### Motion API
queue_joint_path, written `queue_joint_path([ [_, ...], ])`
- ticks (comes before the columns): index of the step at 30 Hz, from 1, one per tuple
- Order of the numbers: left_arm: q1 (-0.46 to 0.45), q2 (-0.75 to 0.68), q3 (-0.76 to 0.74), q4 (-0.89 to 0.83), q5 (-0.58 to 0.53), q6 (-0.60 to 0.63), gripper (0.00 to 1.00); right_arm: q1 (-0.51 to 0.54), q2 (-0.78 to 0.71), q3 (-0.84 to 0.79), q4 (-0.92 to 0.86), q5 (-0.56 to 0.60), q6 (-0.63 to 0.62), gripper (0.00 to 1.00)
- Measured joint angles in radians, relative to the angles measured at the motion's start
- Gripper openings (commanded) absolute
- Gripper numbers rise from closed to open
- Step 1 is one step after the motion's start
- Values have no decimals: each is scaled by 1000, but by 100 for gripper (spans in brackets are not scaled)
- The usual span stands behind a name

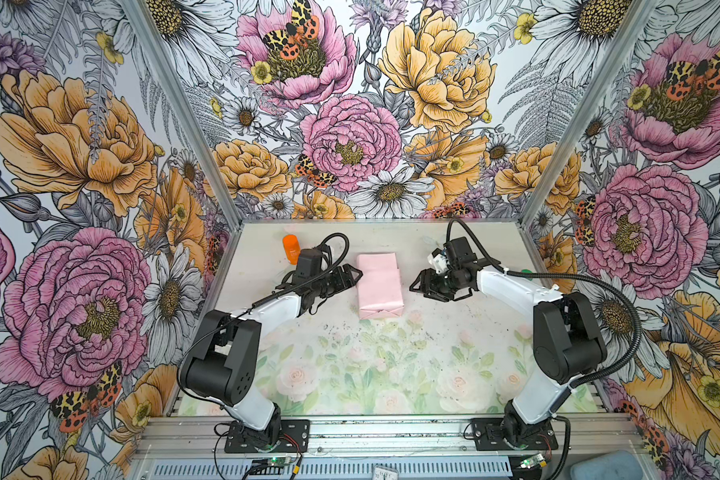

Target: Wrap the gift box in paper

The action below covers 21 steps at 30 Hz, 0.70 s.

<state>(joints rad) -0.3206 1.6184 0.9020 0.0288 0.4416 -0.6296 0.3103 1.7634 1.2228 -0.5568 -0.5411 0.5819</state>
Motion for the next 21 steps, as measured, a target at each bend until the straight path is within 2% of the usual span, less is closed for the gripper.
queue_joint_path([
  [6,-17,103,43,-8,17,-1,75,21,100,110,-3,-40,-14,61],
  [16,-29,125,48,-13,20,-1,73,27,178,197,-3,-70,-26,58],
  [21,-29,125,48,-13,20,-1,72,27,204,206,-2,-69,-33,42],
])
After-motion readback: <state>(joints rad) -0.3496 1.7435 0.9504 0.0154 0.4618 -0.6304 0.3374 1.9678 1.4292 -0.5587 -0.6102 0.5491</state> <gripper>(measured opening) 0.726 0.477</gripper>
